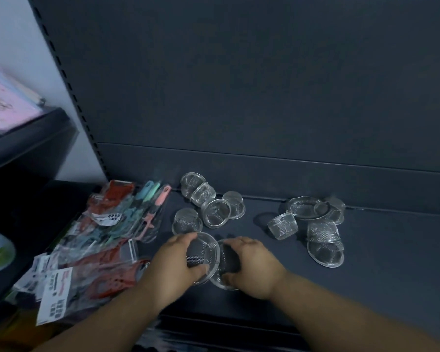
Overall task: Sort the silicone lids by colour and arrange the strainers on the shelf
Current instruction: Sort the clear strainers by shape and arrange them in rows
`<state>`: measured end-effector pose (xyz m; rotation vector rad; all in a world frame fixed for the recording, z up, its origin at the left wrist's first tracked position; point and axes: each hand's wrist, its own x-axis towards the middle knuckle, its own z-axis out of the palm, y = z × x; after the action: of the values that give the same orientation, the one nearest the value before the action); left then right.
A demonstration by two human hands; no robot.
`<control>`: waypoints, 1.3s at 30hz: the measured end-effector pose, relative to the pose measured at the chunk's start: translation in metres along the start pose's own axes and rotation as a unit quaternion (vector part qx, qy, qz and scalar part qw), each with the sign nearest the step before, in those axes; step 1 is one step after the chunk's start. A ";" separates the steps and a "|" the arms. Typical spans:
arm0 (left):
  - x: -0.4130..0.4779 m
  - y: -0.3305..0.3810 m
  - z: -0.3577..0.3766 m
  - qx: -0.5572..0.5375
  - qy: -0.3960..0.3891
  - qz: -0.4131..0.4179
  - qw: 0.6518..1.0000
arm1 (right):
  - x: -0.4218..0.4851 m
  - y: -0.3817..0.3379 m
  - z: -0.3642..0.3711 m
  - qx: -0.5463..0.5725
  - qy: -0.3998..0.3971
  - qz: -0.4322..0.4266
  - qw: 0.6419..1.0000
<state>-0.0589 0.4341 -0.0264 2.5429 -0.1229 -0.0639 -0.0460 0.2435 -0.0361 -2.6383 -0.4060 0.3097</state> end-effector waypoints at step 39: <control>-0.056 0.378 0.234 -0.056 -0.088 0.157 0.982 | -0.361 0.307 -0.156 0.069 0.232 0.249 0.938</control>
<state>-0.1599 -0.0020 -0.0071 2.3719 -0.5711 -0.1664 -0.2679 -0.2014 0.0110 -2.5278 0.4283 -0.1341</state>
